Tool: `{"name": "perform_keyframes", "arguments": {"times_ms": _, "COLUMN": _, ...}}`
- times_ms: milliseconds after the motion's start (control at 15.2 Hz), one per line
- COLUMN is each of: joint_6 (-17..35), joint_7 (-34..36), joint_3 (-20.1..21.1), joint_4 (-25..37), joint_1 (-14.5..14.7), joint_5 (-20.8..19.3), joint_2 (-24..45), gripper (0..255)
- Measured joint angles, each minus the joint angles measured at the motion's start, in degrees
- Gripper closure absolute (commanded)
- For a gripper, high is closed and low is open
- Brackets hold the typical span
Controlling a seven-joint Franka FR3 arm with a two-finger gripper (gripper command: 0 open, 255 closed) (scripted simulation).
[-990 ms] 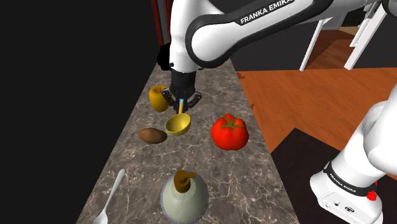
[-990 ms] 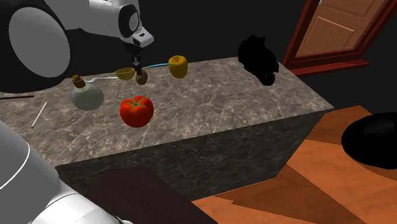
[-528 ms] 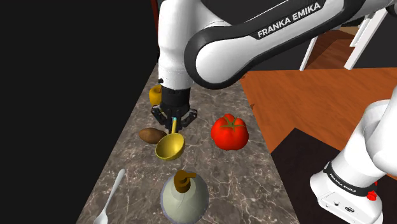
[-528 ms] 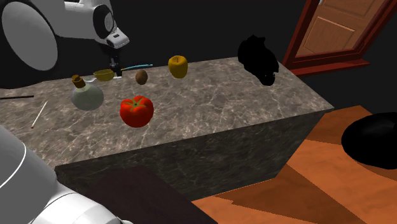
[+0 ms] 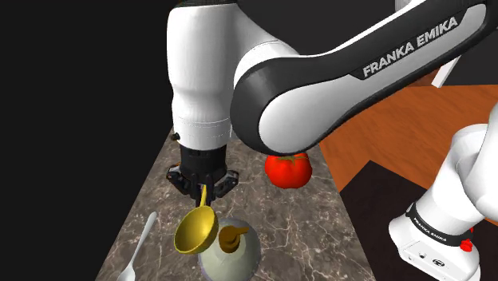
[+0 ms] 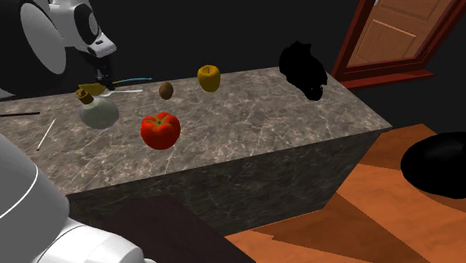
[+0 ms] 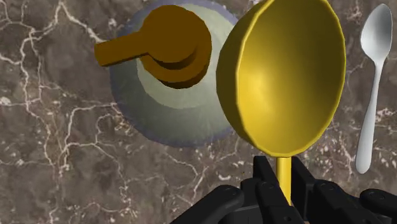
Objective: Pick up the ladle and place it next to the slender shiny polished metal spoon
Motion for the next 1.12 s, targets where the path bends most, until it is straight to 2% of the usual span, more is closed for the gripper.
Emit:
{"name": "perform_keyframes", "arguments": {"times_ms": 396, "joint_6": -0.2, "joint_7": 9.8, "joint_3": 2.5, "joint_4": 4.4, "joint_1": 5.5, "joint_5": -4.8, "joint_2": 4.4, "gripper": 255}}
{"name": "perform_keyframes", "arguments": {"times_ms": 858, "joint_6": -2.4, "joint_7": 21.4, "joint_3": 4.0, "joint_4": 12.2, "joint_1": 13.8, "joint_5": -11.7, "joint_2": 11.6, "gripper": 255}}
{"name": "perform_keyframes", "arguments": {"times_ms": 1122, "joint_6": -1.1, "joint_7": 22.9, "joint_3": 3.7, "joint_4": 12.0, "joint_1": 14.9, "joint_5": -13.1, "joint_2": 13.3, "gripper": 255}}
